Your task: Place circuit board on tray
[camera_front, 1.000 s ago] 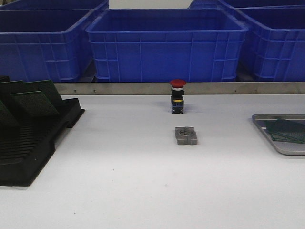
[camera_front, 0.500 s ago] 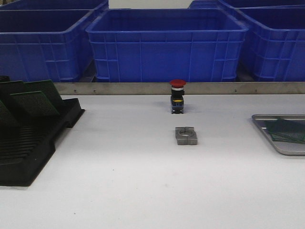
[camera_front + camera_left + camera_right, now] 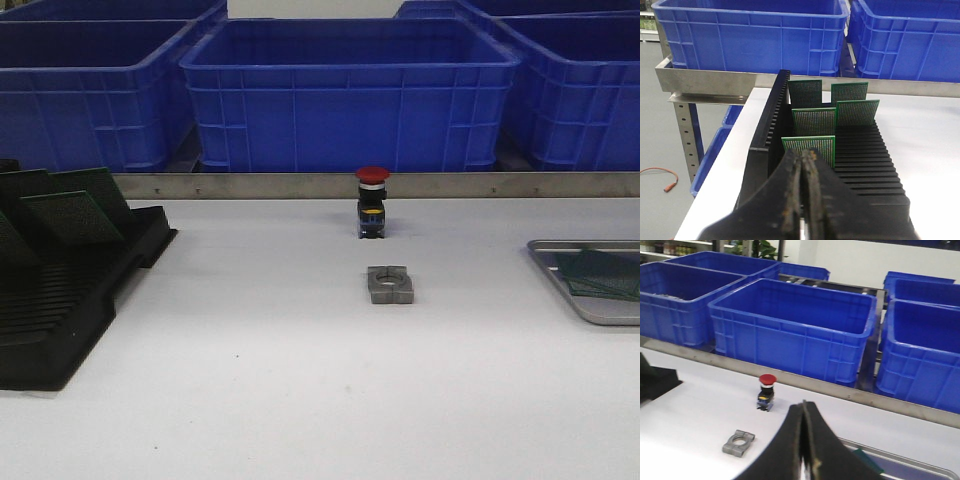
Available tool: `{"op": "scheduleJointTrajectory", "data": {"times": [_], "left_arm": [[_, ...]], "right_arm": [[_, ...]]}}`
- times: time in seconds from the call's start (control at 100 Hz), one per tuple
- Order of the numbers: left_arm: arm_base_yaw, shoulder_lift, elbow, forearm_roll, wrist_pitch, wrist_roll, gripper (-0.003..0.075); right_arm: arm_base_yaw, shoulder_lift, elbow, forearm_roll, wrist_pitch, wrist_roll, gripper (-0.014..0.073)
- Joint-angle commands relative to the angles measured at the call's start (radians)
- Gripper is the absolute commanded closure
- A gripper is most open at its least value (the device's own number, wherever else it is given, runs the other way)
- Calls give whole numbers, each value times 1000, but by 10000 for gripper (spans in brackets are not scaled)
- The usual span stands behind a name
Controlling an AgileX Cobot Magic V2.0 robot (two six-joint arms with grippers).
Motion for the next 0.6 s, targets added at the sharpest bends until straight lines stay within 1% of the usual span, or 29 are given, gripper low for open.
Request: {"op": "scheduleJointTrajectory", "data": {"times": [0.0,0.07,0.13,0.19,0.24,0.3,0.38,0.45,0.47,0.5,0.52,0.59], "left_arm": [[2,-30,49,-3,-75,-11,741],[2,-30,49,-3,-75,-11,741],[2,-30,49,-3,-75,-11,741],[2,-30,49,-3,-75,-11,741],[2,-30,49,-3,-75,-11,741],[2,-30,49,-3,-75,-11,741],[2,-30,49,-3,-75,-11,741],[2,-30,49,-3,-75,-11,741],[2,-30,49,-3,-75,-11,741],[2,-30,49,-3,-75,-11,741],[2,-30,49,-3,-75,-11,741],[2,-30,49,-3,-75,-11,741]], "right_arm": [[-21,13,-20,-75,-92,86,706],[-36,13,-18,-250,-91,251,706],[-36,13,-15,-432,-94,427,706],[-35,12,-6,-609,-105,574,706],[-35,12,13,-717,-127,682,706],[-35,12,65,-779,-202,786,706],[-35,-2,158,-814,-393,870,706],[-35,-37,244,-868,-512,955,706],[-35,-52,255,-893,-511,984,706],[-35,-73,248,-937,-428,1011,706],[-35,-88,248,-963,-410,1029,706],[-35,-153,249,-1005,-346,1064,706]]}}
